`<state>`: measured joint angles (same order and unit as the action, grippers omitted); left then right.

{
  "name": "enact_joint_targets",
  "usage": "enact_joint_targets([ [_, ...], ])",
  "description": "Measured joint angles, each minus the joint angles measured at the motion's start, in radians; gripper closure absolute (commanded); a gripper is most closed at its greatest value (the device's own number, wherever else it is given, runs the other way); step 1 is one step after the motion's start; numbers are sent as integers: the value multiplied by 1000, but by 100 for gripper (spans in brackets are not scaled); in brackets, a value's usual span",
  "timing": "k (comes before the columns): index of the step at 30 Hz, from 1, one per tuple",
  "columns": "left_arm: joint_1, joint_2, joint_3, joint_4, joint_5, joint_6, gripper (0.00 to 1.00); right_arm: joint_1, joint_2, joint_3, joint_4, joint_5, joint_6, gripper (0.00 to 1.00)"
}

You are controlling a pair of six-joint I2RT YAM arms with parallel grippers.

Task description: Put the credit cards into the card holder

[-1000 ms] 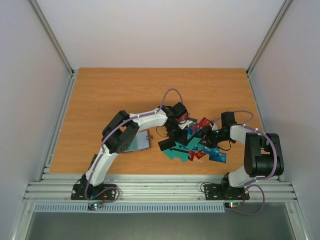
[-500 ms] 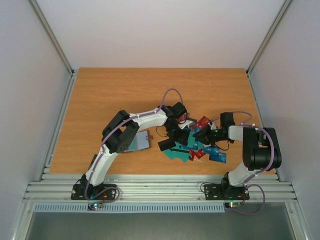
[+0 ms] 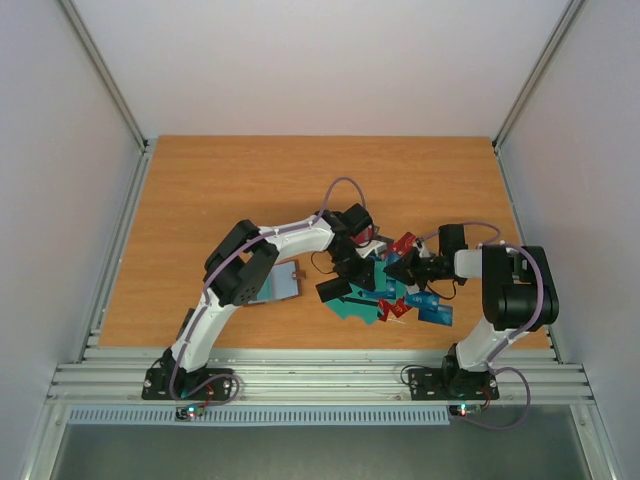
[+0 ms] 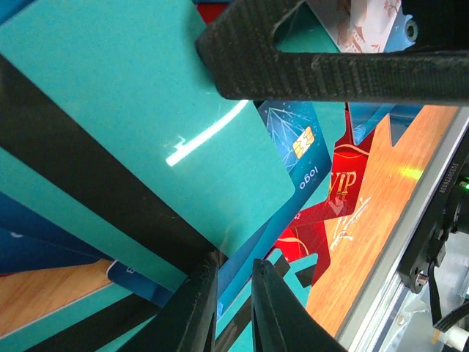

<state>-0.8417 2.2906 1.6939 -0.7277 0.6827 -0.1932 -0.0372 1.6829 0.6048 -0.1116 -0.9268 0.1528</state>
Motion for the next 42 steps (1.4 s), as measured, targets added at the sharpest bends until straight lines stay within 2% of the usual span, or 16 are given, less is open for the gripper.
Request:
enact_joint_targets([
  [7, 1, 0, 0, 0, 6, 8, 82, 4, 6, 0, 16, -4, -6, 99],
  [12, 3, -14, -21, 23, 18, -10, 76, 5, -4, 0, 10, -6, -16, 99],
  [20, 41, -124, -171, 47, 4, -137, 75, 22, -83, -5, -39, -40, -43, 99],
  [28, 132, -257, -211, 60, -18, -233, 72, 22, -101, -8, -40, -71, -35, 99],
  [42, 185, -365, -267, 148, 6, -367, 53, 22, -232, 8, -36, -124, 56, 99],
])
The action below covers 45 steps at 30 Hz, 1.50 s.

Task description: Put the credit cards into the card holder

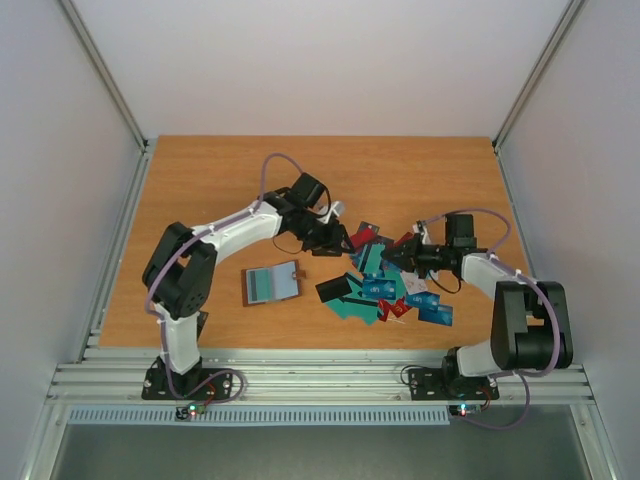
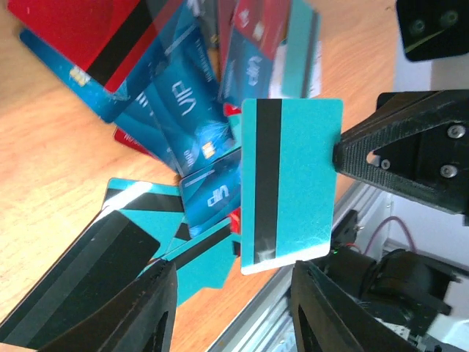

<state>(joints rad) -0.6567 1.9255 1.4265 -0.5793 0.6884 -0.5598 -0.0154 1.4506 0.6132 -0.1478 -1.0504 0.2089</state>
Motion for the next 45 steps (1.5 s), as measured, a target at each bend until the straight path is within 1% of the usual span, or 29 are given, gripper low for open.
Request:
enact_joint_targets([
  [9, 105, -165, -29, 112, 107, -90, 52, 6, -112, 97, 103, -105, 173, 99],
  [13, 153, -227, -34, 140, 191, -100, 53, 47, -119, 168, 154, -145, 241, 99],
  [20, 158, -267, -42, 189, 322, -122, 58, 139, -114, 246, 313, -186, 382, 99],
  [21, 156, -275, -50, 201, 334, -130, 59, 152, -108, 256, 359, -189, 420, 99],
  [22, 156, -286, -58, 210, 342, -140, 62, 158, -106, 257, 365, -190, 423, 99],
  [27, 158, -340, -103, 267, 361, -188, 70, 196, -80, 269, 470, -193, 506, 99],
  [33, 169, -408, -171, 319, 361, -240, 71, 229, -71, 269, 533, -192, 554, 99],
  [38, 181, -449, -200, 332, 352, -259, 72, 246, -71, 269, 558, -192, 568, 99],
  [41, 193, -467, -212, 340, 348, -270, 74, 258, -71, 269, 578, -195, 579, 99],
  [45, 208, -483, -228, 345, 343, -280, 81, 272, -61, 269, 632, -201, 607, 99],
])
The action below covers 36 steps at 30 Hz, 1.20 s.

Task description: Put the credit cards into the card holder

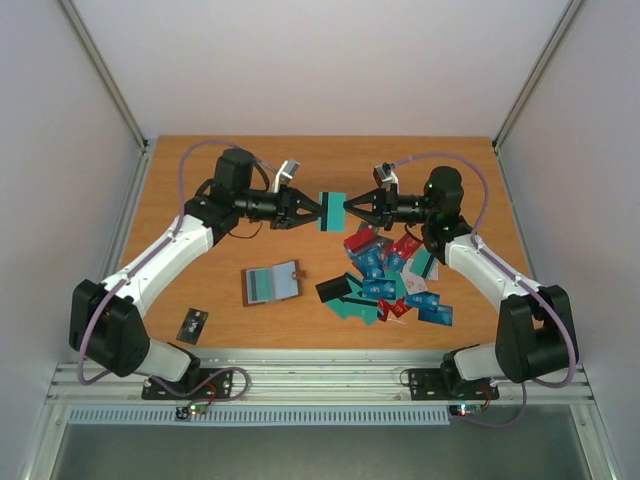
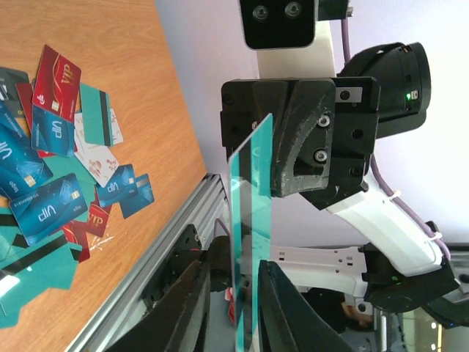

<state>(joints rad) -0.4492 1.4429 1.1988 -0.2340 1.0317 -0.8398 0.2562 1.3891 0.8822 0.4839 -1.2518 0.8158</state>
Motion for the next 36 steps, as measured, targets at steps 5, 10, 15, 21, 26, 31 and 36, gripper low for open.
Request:
enact_joint_targets([
  [5, 3, -4, -22, 2, 0, 0, 91, 10, 19, 0, 38, -2, 25, 99],
  [10, 5, -13, -32, 10, 7, -2, 100, 16, 41, 0, 55, 0, 40, 98],
  [15, 9, -32, -41, 13, -1, 0, 100, 27, 51, 3, 46, 2, 33, 58],
  [21, 84, -116, -135, -115, -104, 62, 100, 47, 49, 83, -252, 50, -156, 54],
  [26, 208, -254, -332, -217, -236, 127, 100, 152, 66, 219, -638, 142, -435, 57],
  [31, 230, -337, -525, -247, -363, 162, 100, 260, 132, 245, -797, 226, -559, 59],
  [36, 231, -392, -637, -213, -464, 164, 100, 352, 250, 248, -873, 299, -619, 62],
])
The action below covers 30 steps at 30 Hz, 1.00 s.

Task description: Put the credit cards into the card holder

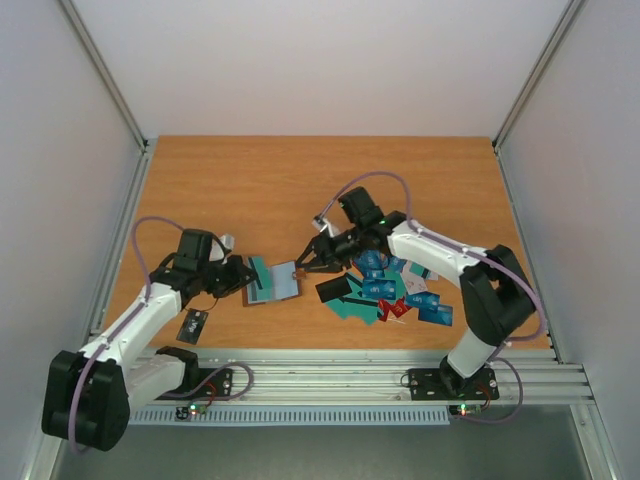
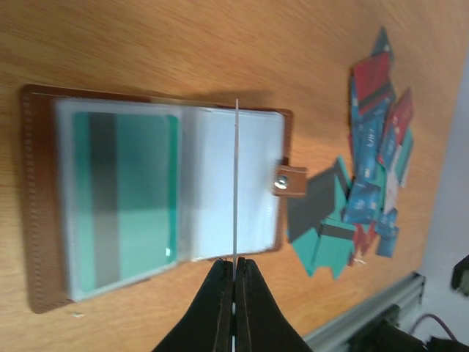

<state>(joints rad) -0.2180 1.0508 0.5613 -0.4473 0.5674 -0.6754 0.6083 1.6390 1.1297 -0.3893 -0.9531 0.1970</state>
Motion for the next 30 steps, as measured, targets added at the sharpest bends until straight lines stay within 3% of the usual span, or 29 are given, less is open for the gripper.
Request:
enact_joint_targets([
  [6, 10, -1, -81, 103, -78, 3, 100, 88, 114, 47, -46, 69, -34, 65],
  [14, 10, 78, -167, 293, -79, 3, 100, 143, 203, 80, -36, 110, -32, 67],
  [22, 11, 175, -217, 506, -8, -5, 100, 148, 281, 80, -23, 142, -18, 69],
  [30, 11, 164, -221, 550, 29, -6, 100, 114, 290, 79, -18, 159, -12, 69],
])
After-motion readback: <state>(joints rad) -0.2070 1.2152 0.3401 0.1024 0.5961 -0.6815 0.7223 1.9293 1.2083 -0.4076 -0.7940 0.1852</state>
